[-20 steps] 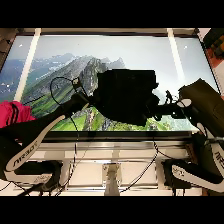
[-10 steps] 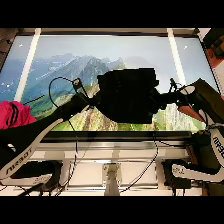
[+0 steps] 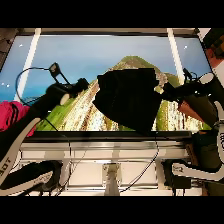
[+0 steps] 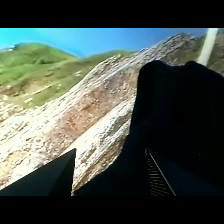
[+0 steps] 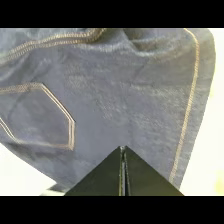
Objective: Fold the clothes and pants, and hang the long-sleeved shirts on hangers.
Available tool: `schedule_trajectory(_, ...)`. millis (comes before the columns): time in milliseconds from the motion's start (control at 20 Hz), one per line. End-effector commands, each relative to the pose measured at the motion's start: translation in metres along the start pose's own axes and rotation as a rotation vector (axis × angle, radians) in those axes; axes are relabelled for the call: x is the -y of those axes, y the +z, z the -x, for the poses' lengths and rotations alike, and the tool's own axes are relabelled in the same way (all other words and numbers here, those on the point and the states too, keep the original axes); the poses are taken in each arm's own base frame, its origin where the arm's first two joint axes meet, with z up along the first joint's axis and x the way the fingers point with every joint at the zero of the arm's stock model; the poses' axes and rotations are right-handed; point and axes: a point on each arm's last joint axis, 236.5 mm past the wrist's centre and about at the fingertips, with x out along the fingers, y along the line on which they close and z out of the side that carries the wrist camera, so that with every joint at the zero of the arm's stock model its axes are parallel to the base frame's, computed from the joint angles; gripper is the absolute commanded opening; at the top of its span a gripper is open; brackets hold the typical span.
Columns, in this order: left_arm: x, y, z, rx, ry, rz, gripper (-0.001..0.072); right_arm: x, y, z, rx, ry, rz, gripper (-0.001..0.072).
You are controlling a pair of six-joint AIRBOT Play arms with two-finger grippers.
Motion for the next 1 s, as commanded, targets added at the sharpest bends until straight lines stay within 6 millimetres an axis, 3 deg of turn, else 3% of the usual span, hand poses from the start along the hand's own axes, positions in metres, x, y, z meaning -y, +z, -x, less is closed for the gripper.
schedule_trajectory(0, 0.020, 0.008, 0.016, -0.076, -0.181, -0.023, 0.0465, 0.003, -0.012, 0.010, -0.064, -0.019, 0.103, 0.0014)
schedule_trajectory(200, 0.041, -0.042, 0.040, -0.372, -0.429, -0.125, 0.0465, -0.042, -0.043, 0.003, -0.077, 0.221, 0.151, 0.0011)
schedule_trajectory(450, 0.011, -0.089, 0.016, -0.546, -0.351, -0.176, 0.0470, -0.068, -0.088, 0.005, 0.003, 0.400, 0.050, 0.0013)
schedule_trajectory(650, -0.006, -0.122, 0.002, -0.679, -0.318, -0.150, 0.0471, -0.080, -0.094, 0.026, 0.055, 0.417, 0.035, 0.0030)
schedule_trajectory(700, -0.011, -0.128, -0.002, -0.705, -0.310, -0.140, 0.0474, -0.081, -0.096, 0.027, 0.048, 0.418, 0.006, 0.0132)
schedule_trajectory(750, -0.015, -0.131, -0.007, -0.714, -0.300, -0.129, 0.0478, -0.081, -0.096, 0.027, 0.042, 0.417, -0.021, 0.0310)
schedule_trajectory(800, -0.018, -0.133, -0.014, -0.714, -0.285, -0.102, 0.0477, -0.080, -0.094, 0.027, 0.046, 0.417, -0.026, 0.0403)
schedule_trajectory(950, -0.028, -0.132, -0.031, -0.693, -0.227, -0.022, 0.0478, -0.081, -0.095, 0.027, 0.044, 0.418, -0.027, 0.0406)
